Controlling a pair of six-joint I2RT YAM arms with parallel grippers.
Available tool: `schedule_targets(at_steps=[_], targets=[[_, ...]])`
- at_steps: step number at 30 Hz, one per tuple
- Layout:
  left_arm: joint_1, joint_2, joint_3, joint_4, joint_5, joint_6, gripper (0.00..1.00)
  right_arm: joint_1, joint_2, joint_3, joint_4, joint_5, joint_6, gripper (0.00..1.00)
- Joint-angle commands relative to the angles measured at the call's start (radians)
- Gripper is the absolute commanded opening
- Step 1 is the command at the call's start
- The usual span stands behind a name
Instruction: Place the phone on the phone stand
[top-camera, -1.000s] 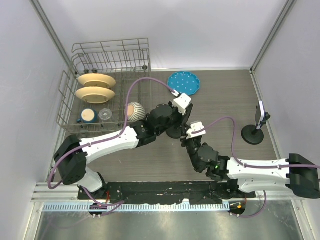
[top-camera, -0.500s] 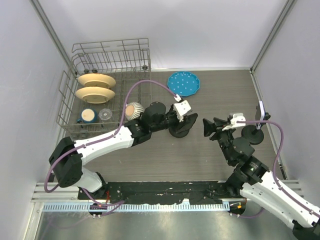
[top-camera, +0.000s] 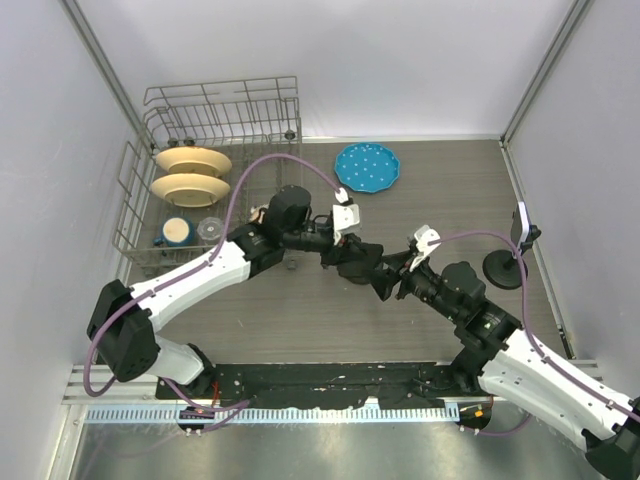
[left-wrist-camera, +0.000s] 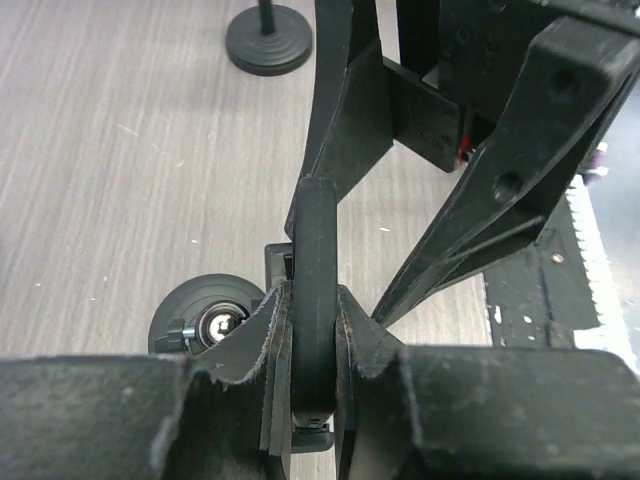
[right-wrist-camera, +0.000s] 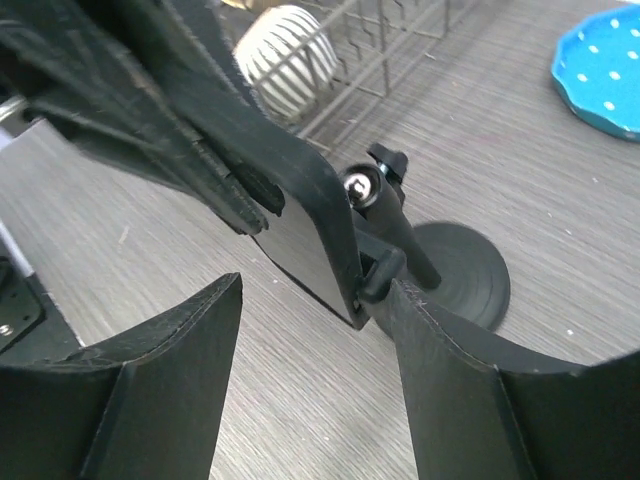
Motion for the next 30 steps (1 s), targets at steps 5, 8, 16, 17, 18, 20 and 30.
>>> schedule_targets(at_steps=[5, 8, 16, 17, 18, 20, 30], targets=[[0.076, -0.02, 0.115, -0.11, 0.378, 0.017, 0.0, 0.006, 0.003, -0.035, 0.164, -0.178, -0.031, 0.68], [0.086, -0.02, 0.124, -0.123, 0.421, 0.016, 0.0, 0.006, 0.035, -0.033, 0.183, -0.17, -0.038, 0.69], [0.091, -0.007, 0.13, -0.146, 0.453, 0.033, 0.0, 0.005, 0.144, -0.032, 0.261, -0.296, -0.028, 0.69], [0.091, -0.009, 0.128, -0.149, 0.455, 0.037, 0.0, 0.005, 0.144, -0.033, 0.263, -0.297, -0.027, 0.69], [0.091, -0.007, 0.127, -0.15, 0.455, 0.042, 0.0, 0.003, 0.144, -0.041, 0.263, -0.296, -0.03, 0.69], [0.094, -0.007, 0.127, -0.155, 0.457, 0.048, 0.0, -0.003, 0.139, -0.045, 0.246, -0.284, -0.03, 0.69], [0.097, 0.016, 0.122, -0.15, 0.455, 0.056, 0.0, -0.02, 0.17, -0.061, 0.293, -0.331, -0.008, 0.44]])
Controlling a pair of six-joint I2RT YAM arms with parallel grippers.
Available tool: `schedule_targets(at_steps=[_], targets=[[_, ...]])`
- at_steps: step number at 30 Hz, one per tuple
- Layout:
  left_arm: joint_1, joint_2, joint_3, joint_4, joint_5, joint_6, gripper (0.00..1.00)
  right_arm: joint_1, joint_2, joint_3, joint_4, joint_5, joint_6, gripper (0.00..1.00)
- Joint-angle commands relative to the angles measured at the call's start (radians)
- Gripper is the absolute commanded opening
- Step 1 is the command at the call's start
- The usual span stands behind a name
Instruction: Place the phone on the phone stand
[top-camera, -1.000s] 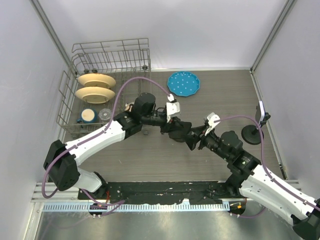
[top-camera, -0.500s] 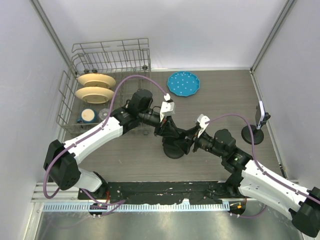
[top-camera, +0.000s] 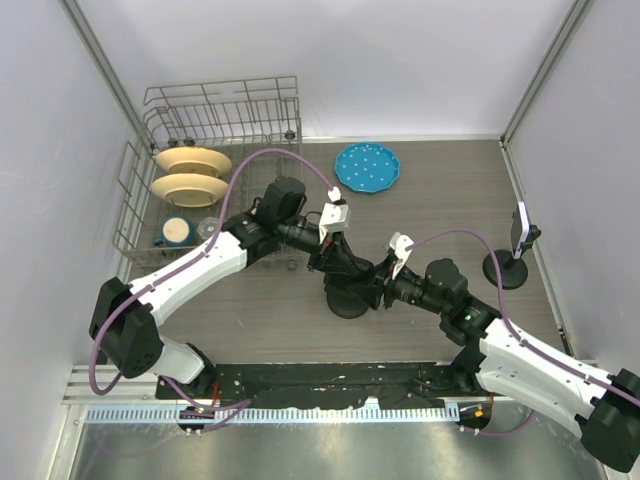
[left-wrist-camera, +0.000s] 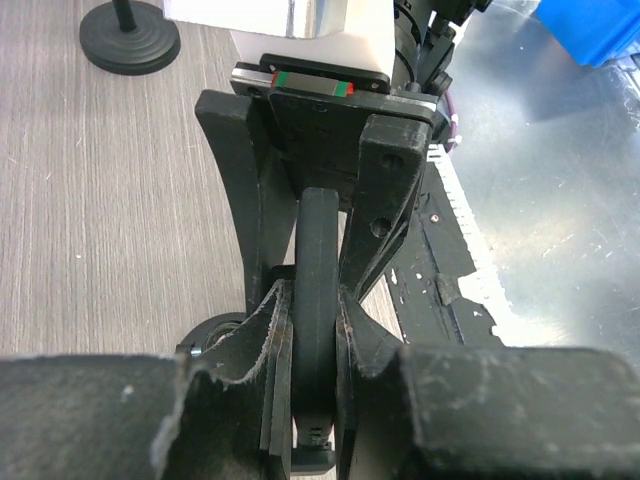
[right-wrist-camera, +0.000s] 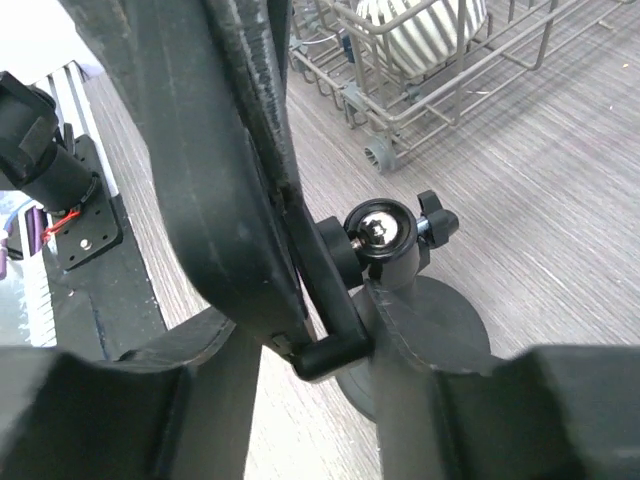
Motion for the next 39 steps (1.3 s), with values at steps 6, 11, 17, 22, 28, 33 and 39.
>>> schedule_targets(at_steps=[6, 11, 17, 22, 28, 33, 39], targets=[[0.002, -0.009, 0.024, 0.121, 0.007, -0.01, 0.0, -0.007, 0.058, 0.033, 0.097, -0.007, 0.056, 0.01], [0.001, -0.008, -0.005, 0.172, -0.041, -0.021, 0.0, -0.005, -0.006, 0.002, 0.071, 0.361, 0.257, 0.01], [-0.001, 0.017, -0.004, 0.193, -0.03, -0.05, 0.0, -0.005, -0.002, 0.034, 0.057, 0.362, 0.264, 0.01], [-0.001, 0.041, 0.001, 0.215, -0.053, -0.095, 0.0, -0.007, 0.007, 0.125, -0.093, 0.343, 0.133, 0.52], [-0.001, 0.029, -0.044, 0.331, -0.053, -0.167, 0.0, -0.005, -0.057, 0.177, -0.191, 0.337, 0.043, 0.62], [-0.004, 0.035, -0.113, 0.52, -0.029, -0.237, 0.0, -0.005, -0.028, 0.214, -0.198, 0.267, 0.036, 0.62], [-0.021, 0.067, -0.208, 0.744, -0.02, -0.352, 0.0, -0.005, -0.007, 0.248, -0.19, 0.239, 0.058, 0.51]])
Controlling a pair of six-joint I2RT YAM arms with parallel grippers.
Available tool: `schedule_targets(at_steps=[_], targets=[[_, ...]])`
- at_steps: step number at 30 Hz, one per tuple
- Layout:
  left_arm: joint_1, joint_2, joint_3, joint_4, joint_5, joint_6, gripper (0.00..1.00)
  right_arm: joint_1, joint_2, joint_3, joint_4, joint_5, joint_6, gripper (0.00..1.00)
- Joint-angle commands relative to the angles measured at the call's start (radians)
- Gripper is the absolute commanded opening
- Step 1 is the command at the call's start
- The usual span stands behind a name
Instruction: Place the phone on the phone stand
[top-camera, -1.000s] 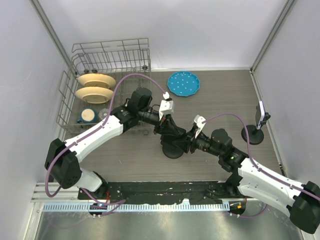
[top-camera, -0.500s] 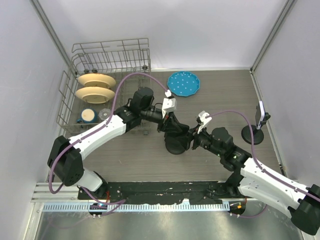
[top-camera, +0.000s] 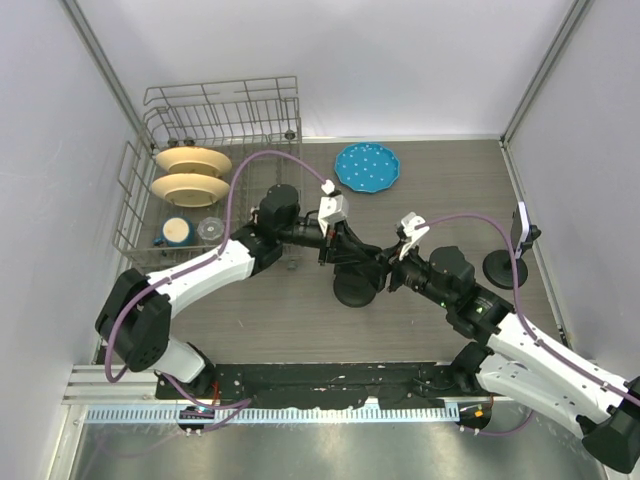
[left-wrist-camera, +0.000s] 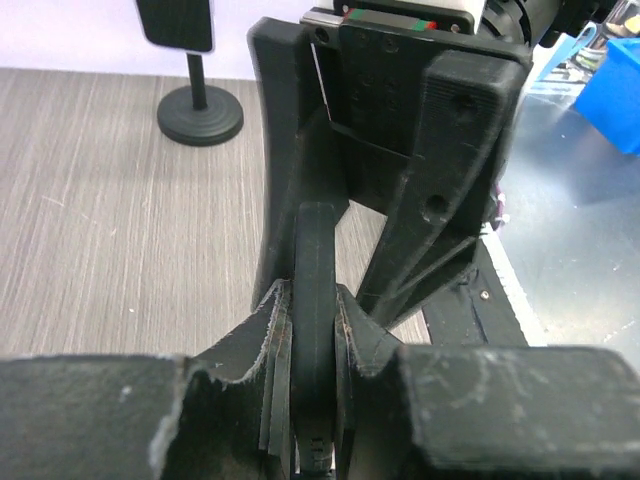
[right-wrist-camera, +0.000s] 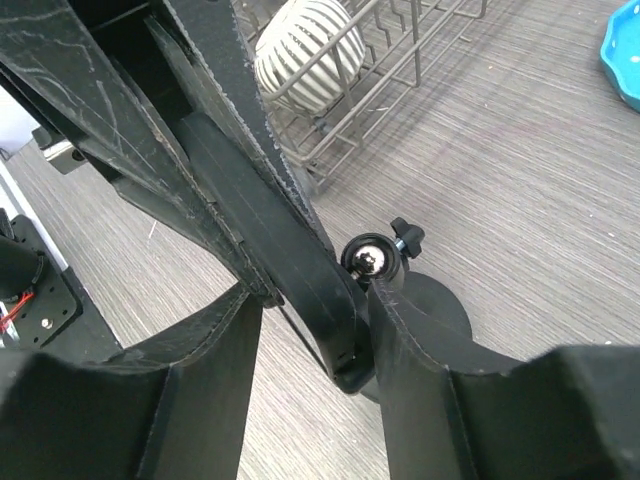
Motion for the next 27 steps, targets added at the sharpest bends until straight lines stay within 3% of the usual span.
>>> schedule_targets(at_steps=[1, 2, 4, 13, 15, 16, 17, 22, 23, 24, 25, 27], targets=[[-0.032, 0.026, -0.065, 0.241, 0.028, -0.085, 0.0, -0.009, 0.008, 0.066, 0.045, -0.001, 0.006, 0.34], [-0.041, 0.029, -0.068, 0.25, 0.022, -0.088, 0.0, -0.01, 0.011, 0.077, 0.045, -0.006, 0.009, 0.19], [-0.044, 0.029, -0.073, 0.246, 0.022, -0.084, 0.0, -0.009, 0.016, 0.086, 0.034, -0.014, 0.007, 0.01], [-0.045, 0.038, -0.03, 0.123, 0.019, -0.038, 0.03, -0.01, 0.011, 0.15, -0.062, -0.012, -0.109, 0.01], [-0.045, 0.04, -0.004, 0.091, 0.001, -0.036, 0.14, -0.01, 0.019, 0.156, -0.085, 0.011, -0.114, 0.01], [-0.047, 0.037, 0.006, 0.055, -0.02, -0.033, 0.32, -0.01, 0.031, 0.16, -0.095, 0.017, -0.114, 0.01], [-0.045, 0.026, 0.021, 0.036, -0.031, -0.028, 0.4, -0.01, 0.036, 0.167, -0.102, 0.029, -0.108, 0.01], [-0.045, -0.035, 0.09, -0.091, -0.105, -0.033, 0.61, -0.01, 0.03, 0.155, -0.104, 0.133, -0.068, 0.01], [-0.045, -0.049, 0.107, -0.104, -0.157, -0.034, 0.71, -0.01, 0.03, 0.156, -0.104, 0.15, -0.06, 0.01], [-0.045, -0.084, 0.113, -0.119, -0.177, -0.031, 0.74, -0.01, 0.033, 0.16, -0.102, 0.164, -0.054, 0.01], [-0.047, -0.104, 0.116, -0.137, -0.194, -0.024, 0.86, -0.01, 0.034, 0.164, -0.104, 0.181, -0.05, 0.01], [-0.045, -0.164, 0.11, -0.141, -0.273, -0.016, 0.88, -0.01, 0.05, 0.183, -0.116, 0.242, -0.031, 0.01]])
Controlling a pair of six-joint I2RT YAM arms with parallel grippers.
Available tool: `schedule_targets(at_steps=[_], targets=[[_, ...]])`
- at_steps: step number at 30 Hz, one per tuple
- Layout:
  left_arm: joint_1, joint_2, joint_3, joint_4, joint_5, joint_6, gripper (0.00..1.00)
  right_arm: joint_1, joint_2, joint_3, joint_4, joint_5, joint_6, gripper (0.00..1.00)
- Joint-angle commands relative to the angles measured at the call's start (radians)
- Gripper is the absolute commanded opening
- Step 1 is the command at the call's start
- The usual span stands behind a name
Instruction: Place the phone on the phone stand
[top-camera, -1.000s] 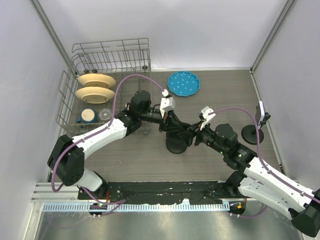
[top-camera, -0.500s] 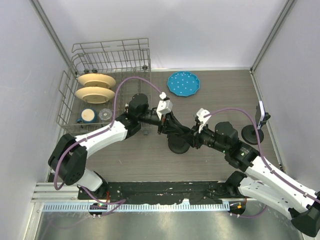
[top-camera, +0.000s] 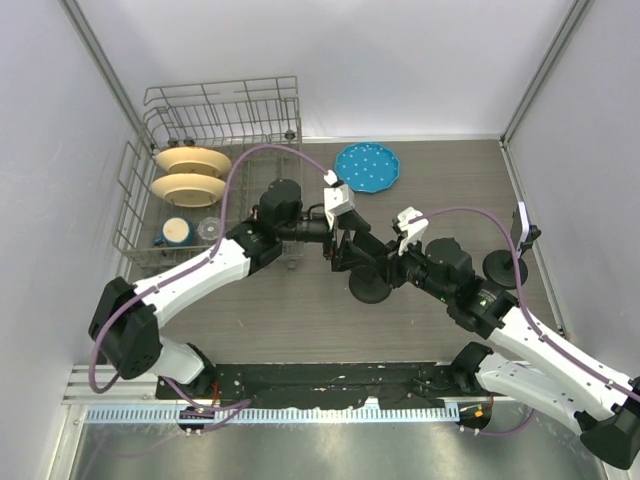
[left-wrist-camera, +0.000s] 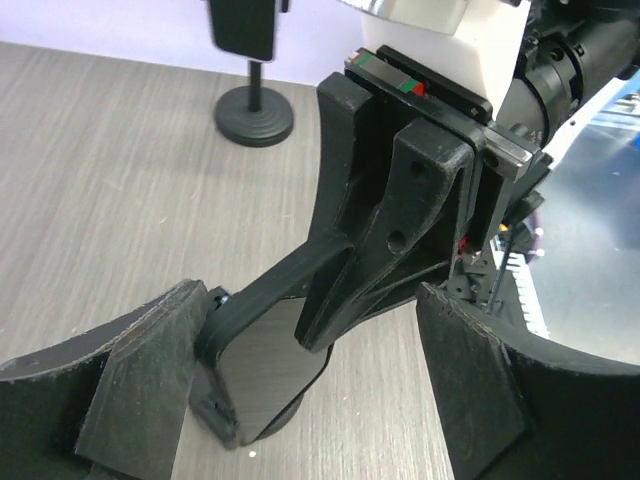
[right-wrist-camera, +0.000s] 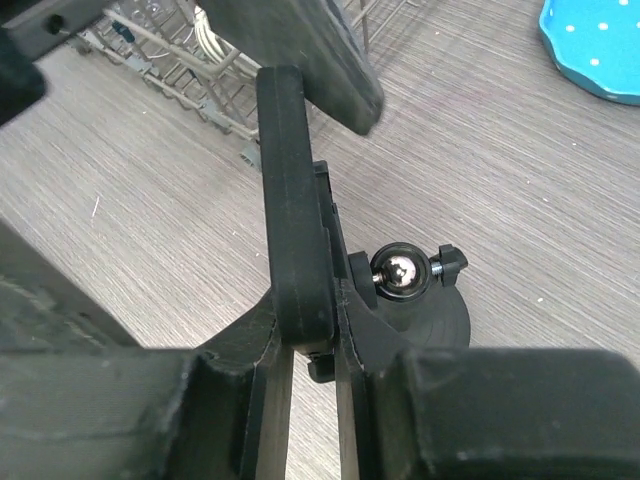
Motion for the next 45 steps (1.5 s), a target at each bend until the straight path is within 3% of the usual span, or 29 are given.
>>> schedule_targets(at_steps=[1, 5, 9, 10, 13, 22, 34, 37, 45], targets=[[-0.014, -0.155, 0.039, -0.06, -0.14, 0.031, 0.89, -0.007, 0.019, 0.084, 0.069, 0.209, 0.045, 0.01], [-0.014, -0.232, 0.024, -0.032, -0.337, 0.021, 0.89, -0.008, 0.053, 0.13, 0.057, 0.319, 0.071, 0.01], [-0.023, -0.295, -0.01, -0.001, -0.661, 0.021, 0.85, -0.017, 0.102, 0.201, 0.058, 0.416, 0.073, 0.01], [-0.029, -0.302, -0.013, -0.006, -0.835, 0.008, 0.85, -0.023, 0.132, 0.237, 0.058, 0.422, 0.067, 0.01], [-0.029, -0.295, -0.004, -0.057, -1.048, 0.005, 0.85, -0.066, 0.19, 0.297, 0.061, 0.408, 0.057, 0.01], [-0.172, -0.295, -0.016, -0.054, -1.185, 0.198, 0.85, -0.353, 0.318, 0.406, 0.144, 0.209, 0.066, 0.01], [-0.212, -0.235, 0.001, -0.087, -1.175, 0.076, 0.9, -0.779, 0.502, 0.538, 0.258, 0.062, 0.039, 0.01], [-0.227, -0.209, 0.006, -0.089, -1.153, 0.067, 0.91, -0.917, 0.562, 0.552, 0.29, -0.055, 0.083, 0.01], [-0.232, -0.154, 0.015, -0.103, -1.13, 0.024, 0.9, -1.134, 0.697, 0.601, 0.386, -0.231, 0.146, 0.01]])
